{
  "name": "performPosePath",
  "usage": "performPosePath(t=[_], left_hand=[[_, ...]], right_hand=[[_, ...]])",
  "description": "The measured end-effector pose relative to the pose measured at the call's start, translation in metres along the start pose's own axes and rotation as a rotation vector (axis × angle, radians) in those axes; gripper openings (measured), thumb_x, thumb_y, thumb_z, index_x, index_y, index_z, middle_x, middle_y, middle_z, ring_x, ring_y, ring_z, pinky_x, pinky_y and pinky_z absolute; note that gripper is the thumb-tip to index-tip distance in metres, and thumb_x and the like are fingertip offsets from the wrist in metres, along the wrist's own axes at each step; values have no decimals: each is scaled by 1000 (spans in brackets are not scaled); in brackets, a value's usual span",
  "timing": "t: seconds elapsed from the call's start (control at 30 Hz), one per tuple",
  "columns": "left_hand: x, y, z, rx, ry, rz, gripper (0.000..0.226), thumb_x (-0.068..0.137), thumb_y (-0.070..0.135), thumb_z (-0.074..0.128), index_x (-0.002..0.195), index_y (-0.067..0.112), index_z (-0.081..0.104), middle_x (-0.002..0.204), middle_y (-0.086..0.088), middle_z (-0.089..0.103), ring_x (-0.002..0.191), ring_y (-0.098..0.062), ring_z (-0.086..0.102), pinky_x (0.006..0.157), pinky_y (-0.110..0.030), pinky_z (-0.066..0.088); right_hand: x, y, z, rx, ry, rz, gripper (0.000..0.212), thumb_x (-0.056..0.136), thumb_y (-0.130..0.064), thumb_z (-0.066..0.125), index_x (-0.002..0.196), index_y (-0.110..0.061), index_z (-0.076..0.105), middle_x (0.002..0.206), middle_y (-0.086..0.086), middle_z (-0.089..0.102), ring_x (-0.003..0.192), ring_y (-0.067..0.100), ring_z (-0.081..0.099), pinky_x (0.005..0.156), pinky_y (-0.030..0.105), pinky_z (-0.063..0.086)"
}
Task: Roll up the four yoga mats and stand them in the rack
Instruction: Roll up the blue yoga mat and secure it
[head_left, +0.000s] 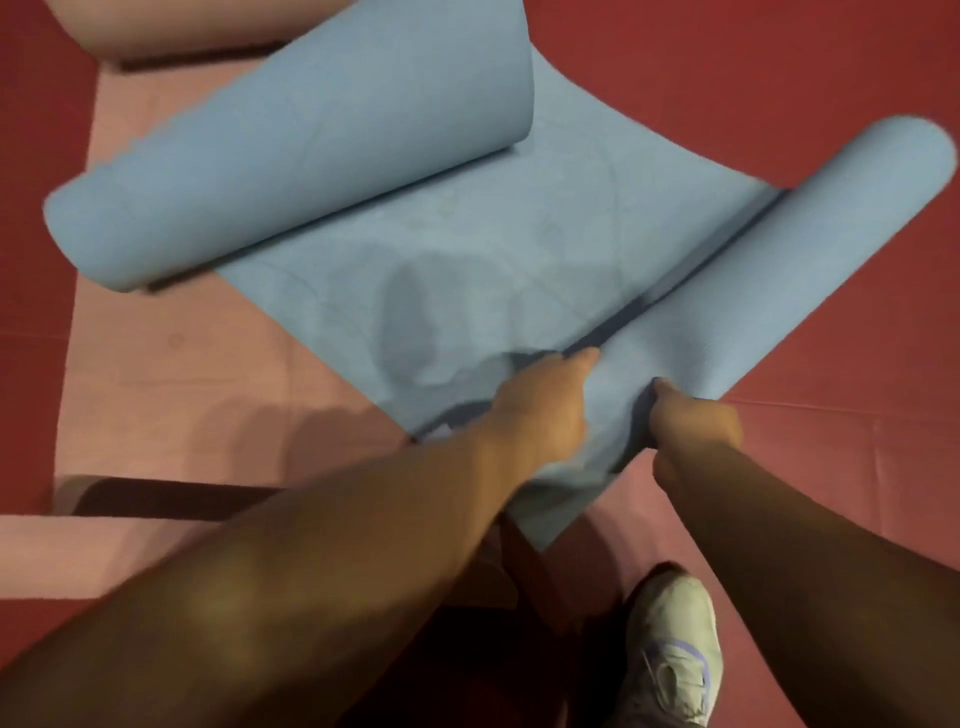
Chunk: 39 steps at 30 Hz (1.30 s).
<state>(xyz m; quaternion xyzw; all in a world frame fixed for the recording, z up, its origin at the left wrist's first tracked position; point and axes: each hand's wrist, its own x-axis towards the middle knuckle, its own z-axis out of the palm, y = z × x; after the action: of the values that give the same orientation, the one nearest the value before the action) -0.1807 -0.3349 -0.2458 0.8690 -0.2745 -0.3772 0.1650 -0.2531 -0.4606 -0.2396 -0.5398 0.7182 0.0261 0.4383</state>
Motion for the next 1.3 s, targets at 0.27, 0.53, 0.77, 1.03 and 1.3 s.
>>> performPosePath(t=[0.27, 0.53, 0.77, 1.03, 1.3], left_hand=[[-59, -15, -174, 80, 266, 141, 53, 95, 23, 61, 147, 29, 49, 140, -1, 57, 129, -22, 52, 109, -35, 40], [-125, -62, -207, 285, 259, -23, 77, 80, 80, 53, 147, 42, 43, 140, -1, 51, 131, -23, 49, 100, -37, 42], [-188, -74, -220, 399, 397, -18, 105, 64, 70, 71, 154, 43, 25, 153, 5, 43, 129, -28, 53, 95, -50, 50], [-246, -32, -288, 653, 786, 231, 82, 68, 40, 67, 146, 39, 43, 141, 6, 53, 120, -30, 56, 94, -45, 44], [-332, -49, -277, 756, 969, 345, 80, 71, 45, 75, 146, 33, 48, 149, -4, 47, 137, -36, 43, 109, -52, 34]], right_hand=[[-112, -84, 16, 738, -329, 149, 20, 88, 0, 61, 105, -11, 66, 82, 4, 69, 59, 18, 65, 43, 20, 47], [-194, -75, 64, 838, -768, 349, 22, 103, -24, 49, 104, -12, 67, 84, 5, 71, 53, 17, 57, 38, 17, 36], [-245, -98, 32, 922, -805, 338, 15, 101, -22, 56, 98, -12, 67, 74, 3, 70, 56, 16, 61, 53, 23, 49], [-307, -112, -23, 1209, -1089, 158, 30, 102, -29, 53, 118, -8, 67, 102, 14, 76, 104, 27, 70, 80, 44, 55], [-366, -49, -42, 1211, -1355, 109, 40, 98, -36, 50, 121, -8, 66, 114, 12, 74, 102, 23, 73, 90, 39, 54]])
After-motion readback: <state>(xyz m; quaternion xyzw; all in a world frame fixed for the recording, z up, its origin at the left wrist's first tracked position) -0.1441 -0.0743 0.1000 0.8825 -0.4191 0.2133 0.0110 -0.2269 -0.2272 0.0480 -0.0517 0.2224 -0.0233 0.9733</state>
